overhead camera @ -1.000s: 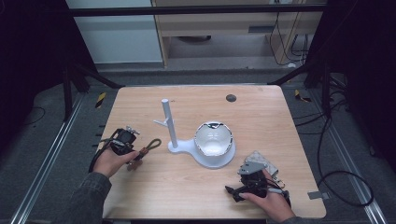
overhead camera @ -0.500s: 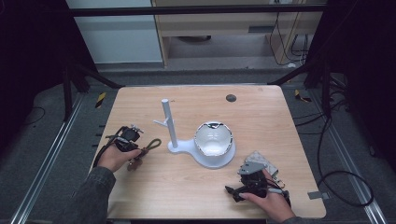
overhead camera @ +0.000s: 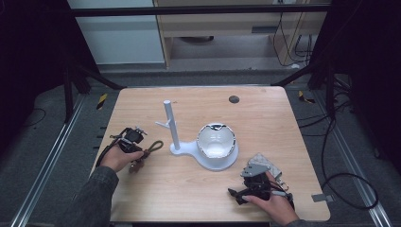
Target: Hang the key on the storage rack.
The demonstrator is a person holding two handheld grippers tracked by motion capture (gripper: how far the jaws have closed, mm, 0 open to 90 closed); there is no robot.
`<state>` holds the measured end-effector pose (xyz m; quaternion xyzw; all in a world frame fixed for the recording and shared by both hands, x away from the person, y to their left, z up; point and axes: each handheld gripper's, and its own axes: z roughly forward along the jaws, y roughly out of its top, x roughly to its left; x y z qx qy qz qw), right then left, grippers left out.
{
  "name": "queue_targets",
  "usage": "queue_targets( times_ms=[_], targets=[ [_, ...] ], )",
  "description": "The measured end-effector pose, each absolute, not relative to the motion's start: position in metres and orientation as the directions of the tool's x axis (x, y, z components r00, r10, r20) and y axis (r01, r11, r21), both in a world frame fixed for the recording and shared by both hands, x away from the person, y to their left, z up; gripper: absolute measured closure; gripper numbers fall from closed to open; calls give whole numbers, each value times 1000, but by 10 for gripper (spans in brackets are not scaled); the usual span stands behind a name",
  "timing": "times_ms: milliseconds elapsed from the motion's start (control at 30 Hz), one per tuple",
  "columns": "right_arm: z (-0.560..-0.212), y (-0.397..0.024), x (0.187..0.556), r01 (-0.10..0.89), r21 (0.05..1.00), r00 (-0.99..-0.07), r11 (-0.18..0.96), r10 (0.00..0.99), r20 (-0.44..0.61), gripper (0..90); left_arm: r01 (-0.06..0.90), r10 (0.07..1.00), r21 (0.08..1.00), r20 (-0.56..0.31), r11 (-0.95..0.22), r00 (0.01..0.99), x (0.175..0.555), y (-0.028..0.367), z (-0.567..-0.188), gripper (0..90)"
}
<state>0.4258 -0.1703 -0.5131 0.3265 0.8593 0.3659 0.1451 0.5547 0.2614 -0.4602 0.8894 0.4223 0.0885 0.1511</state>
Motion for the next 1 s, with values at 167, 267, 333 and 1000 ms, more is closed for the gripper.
queue_targets(
  times_ms=[167,267,333,1000],
  targets=[
    [-513,-170,426,455,724,-745,519,667,-10,18,726,778,338,31,-599,628,556,260,-462,613],
    [-513,-170,426,455,724,-745,519,667,-11,19,723,773,332,33,-606,633,557,261,-463,616],
    [-513,-170,426,455,724,-745,519,667,-11,18,720,771,330,36,-610,636,558,260,-463,620],
    [-513,-170,425,457,722,-743,519,669,-10,19,654,760,474,51,-589,648,517,271,-441,654]
  ],
)
